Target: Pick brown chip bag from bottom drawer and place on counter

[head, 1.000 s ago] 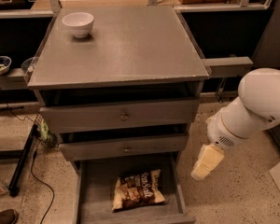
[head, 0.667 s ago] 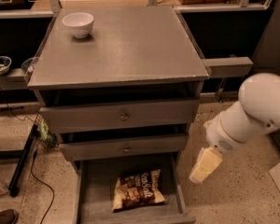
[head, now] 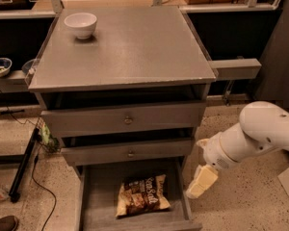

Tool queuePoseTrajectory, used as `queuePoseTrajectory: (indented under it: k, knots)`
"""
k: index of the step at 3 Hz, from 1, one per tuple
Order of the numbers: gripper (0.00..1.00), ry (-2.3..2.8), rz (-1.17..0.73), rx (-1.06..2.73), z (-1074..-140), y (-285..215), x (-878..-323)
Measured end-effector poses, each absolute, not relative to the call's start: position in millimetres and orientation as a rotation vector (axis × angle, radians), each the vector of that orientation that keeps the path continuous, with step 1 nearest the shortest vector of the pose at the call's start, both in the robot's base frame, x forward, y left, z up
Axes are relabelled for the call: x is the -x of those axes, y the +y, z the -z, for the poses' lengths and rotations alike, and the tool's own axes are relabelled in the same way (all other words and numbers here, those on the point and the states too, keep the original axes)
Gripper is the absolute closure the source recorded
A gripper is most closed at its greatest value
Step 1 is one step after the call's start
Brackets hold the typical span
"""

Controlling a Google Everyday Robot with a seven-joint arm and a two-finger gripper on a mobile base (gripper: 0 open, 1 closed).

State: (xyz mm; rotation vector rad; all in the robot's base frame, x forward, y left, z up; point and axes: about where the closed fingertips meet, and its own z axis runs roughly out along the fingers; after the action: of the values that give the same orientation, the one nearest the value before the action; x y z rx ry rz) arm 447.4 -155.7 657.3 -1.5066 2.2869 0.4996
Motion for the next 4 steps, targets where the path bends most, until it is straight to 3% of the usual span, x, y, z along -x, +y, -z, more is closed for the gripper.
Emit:
queuePoseTrajectory:
  k: [2,4]
  knots:
    - [0.0,2.245,-0.591,1.52,-631,-146,-445]
    - [0.0,2.299,-0.435,1.568,-573,-145,-462]
